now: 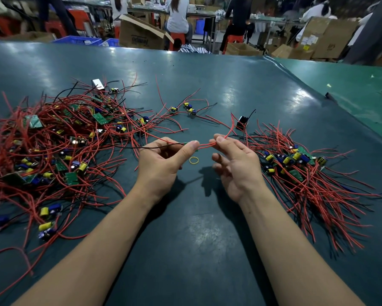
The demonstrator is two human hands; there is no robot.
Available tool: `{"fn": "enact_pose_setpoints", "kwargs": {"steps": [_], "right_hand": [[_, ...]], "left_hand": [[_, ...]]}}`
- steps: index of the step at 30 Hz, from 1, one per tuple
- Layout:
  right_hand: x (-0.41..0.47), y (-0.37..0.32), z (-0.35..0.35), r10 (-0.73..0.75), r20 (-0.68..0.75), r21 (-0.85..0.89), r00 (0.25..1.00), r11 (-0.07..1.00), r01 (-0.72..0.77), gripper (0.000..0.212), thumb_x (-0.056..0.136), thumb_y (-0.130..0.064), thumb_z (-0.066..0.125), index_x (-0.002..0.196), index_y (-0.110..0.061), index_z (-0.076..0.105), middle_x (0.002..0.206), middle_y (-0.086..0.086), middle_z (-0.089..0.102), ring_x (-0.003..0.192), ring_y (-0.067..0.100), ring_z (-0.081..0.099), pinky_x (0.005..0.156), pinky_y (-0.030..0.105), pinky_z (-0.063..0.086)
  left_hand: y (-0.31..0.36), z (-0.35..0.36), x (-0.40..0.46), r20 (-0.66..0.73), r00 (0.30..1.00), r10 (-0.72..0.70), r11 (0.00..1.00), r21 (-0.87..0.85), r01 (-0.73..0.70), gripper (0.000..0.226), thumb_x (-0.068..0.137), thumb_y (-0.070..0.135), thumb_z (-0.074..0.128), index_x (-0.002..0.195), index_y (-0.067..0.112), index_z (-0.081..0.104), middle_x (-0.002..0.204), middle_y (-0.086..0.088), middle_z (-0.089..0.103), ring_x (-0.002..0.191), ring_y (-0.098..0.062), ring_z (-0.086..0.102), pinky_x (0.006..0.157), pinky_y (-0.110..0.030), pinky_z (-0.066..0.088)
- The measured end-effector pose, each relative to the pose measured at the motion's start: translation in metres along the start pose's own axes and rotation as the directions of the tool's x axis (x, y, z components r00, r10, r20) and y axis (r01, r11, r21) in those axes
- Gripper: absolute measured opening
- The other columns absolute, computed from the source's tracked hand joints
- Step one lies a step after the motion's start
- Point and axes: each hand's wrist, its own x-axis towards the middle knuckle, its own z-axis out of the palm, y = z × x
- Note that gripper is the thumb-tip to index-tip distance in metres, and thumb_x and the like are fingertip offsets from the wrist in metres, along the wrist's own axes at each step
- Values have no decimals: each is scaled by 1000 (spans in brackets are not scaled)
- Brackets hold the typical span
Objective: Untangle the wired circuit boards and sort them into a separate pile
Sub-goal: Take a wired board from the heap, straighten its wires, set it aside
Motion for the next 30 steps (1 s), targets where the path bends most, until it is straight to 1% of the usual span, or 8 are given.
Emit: {"fn": "enact_pose_setpoints", "kwargs": {"steps": [4,10,14,17,19,23,27,30], "right_hand": [[0,0,-1,92,6,160,996,983,-91,6,92,-3,62,91,-9,65,67,3,72,50,8,64,42,14,45],[3,-2,-2,-22,-22,87,1000,996,24,11,97,-8,55,92,-13,64,69,1,73,47,7,58,40,15,40],[3,-3,-2,-63,-30,142,998,988,66,13,96,-9,59,89,-15,68,73,-3,72,53,6,62,42,17,43],[4,-5,-1,-53,-10,239,999,969,54,11,96,-6,57,92,-10,66,68,0,68,46,5,52,40,15,40],[6,-6,-1,-61,-17,265,998,962,63,10,96,-4,55,93,-8,63,63,2,66,43,5,47,38,15,36],[8,-6,-3,-142,-61,197,988,969,152,16,98,1,49,94,-9,61,58,1,63,38,6,40,35,15,29],[10,-5,-4,-209,-109,145,972,964,224,17,99,0,48,89,-8,59,51,-2,59,31,5,34,34,12,25],[11,-3,-6,-223,-125,137,967,961,240,15,99,1,47,94,-8,58,49,-2,56,30,5,31,34,12,23]], "left_hand": [[2,1,-1,-35,999,7,1000,5,-7,21,76,10,80,68,7,61,50,11,59,45,-5,46,50,-15,39],[3,-1,-1,-18,1000,5,999,40,-4,20,77,14,80,69,4,64,48,11,58,46,-7,46,50,-15,40],[1,-1,1,-22,1000,-17,999,51,18,22,78,17,80,67,5,65,48,10,56,47,-9,46,50,-16,40],[0,-1,1,-29,999,-27,999,41,28,24,78,18,79,70,0,67,48,10,55,46,-9,45,50,-16,40],[1,-1,1,-23,999,-37,999,37,37,23,78,19,79,69,2,68,48,9,56,46,-8,45,50,-16,40],[2,-2,0,-3,999,-54,997,48,54,21,77,21,80,63,10,67,47,7,55,45,-9,45,50,-16,40],[5,-1,-2,45,997,-63,995,75,59,23,77,22,80,58,17,67,48,9,56,46,-11,46,50,-17,39],[6,-1,-4,86,994,-75,992,103,66,24,77,22,80,59,16,65,48,10,58,46,-11,46,51,-17,39]]}}
